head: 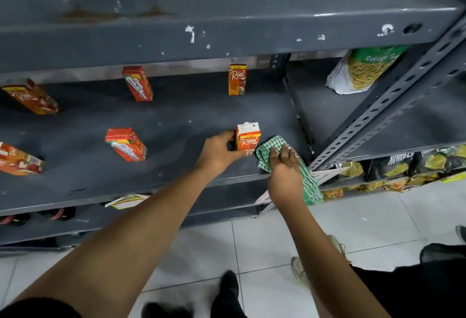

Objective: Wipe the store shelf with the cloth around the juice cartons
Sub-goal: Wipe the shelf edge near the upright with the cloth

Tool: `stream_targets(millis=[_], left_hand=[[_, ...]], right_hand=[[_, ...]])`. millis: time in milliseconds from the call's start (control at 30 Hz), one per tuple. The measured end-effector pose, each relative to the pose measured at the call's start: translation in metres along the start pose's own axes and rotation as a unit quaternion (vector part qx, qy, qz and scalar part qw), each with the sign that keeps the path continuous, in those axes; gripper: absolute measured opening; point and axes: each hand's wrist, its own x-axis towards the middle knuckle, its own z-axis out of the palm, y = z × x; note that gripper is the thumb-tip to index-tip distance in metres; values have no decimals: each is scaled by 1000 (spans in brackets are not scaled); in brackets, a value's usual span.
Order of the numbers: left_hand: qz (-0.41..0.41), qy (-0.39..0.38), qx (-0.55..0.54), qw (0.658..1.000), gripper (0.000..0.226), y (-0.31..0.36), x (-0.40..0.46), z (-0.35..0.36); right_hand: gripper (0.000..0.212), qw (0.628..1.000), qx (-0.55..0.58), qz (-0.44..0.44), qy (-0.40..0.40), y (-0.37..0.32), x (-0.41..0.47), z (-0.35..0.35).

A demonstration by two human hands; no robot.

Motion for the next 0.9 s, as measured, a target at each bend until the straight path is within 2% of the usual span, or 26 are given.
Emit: stream_targets(millis=[133, 233, 333, 467, 533, 633, 733, 900], left_hand=[[76, 35, 162, 983, 57, -17, -31, -2], [77, 39, 268, 960, 63, -43, -79, -5], [77, 39, 342, 936, 68, -75, -122, -16], [30, 51, 352, 934, 68, -103, -159, -45], [2, 58, 349, 935, 70, -113, -174, -63], [-31, 64, 349, 934, 71, -130, -191, -90], [-36, 50, 369, 927, 72, -145, -205, -119], [-50, 65, 372, 925, 71, -164, -229, -170]], right_hand=[[71, 1000, -28, -6, -11, -12, -16, 8], [64, 999, -47, -22, -18, -29, -36, 15], [56, 998, -52, -36, 31, -52, -49, 32], [51, 995, -67, -66, 35, -88, -56, 47], [54, 993, -90, -80, 6, -108, -58, 48], [50, 987, -82, -135, 11, -139, -67, 51], [57, 980, -50, -191, -18, -179, -76, 54], [62, 964, -66, -255, -32, -262, -94, 63]])
